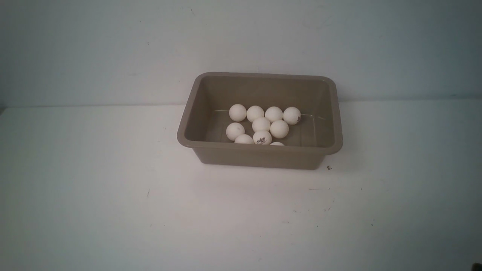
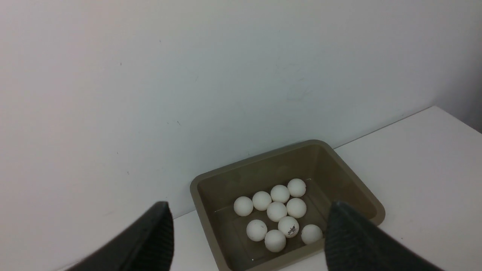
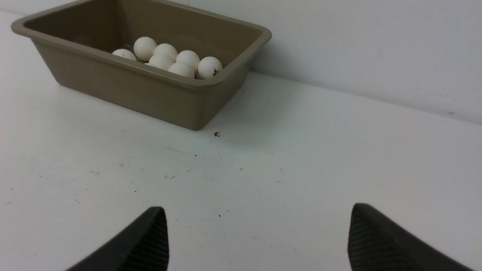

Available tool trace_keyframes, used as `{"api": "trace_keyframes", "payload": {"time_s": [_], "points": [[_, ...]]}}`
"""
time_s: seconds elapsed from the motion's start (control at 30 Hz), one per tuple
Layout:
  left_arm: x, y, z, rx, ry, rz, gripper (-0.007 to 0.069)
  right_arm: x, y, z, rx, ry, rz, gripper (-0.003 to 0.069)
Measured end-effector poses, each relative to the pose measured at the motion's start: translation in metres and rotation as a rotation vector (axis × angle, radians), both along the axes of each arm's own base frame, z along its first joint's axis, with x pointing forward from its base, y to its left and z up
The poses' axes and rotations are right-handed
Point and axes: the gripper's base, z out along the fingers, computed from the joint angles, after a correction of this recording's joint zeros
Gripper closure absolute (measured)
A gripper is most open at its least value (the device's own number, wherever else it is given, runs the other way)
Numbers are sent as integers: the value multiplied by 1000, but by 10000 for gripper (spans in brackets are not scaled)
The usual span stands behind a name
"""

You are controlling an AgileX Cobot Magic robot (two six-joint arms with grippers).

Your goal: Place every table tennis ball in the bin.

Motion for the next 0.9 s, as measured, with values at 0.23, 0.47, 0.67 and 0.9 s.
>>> {"api": "trace_keyframes", "payload": {"time_s": [0.23, 0.47, 0.67, 0.9], "points": [[-1, -2, 2, -12, -14, -26, 136, 5, -1, -12, 6, -10, -15, 76], [-1, -3, 1, -11, -13, -31, 136, 7, -1, -19, 7, -4, -19, 76], [-2, -4, 1, -15, -3, -45, 165, 10, -1, -43, 10, 42, -27, 76], [-2, -4, 1, -15, 1, -50, 218, 13, -2, -42, 27, -15, -45, 76]]}}
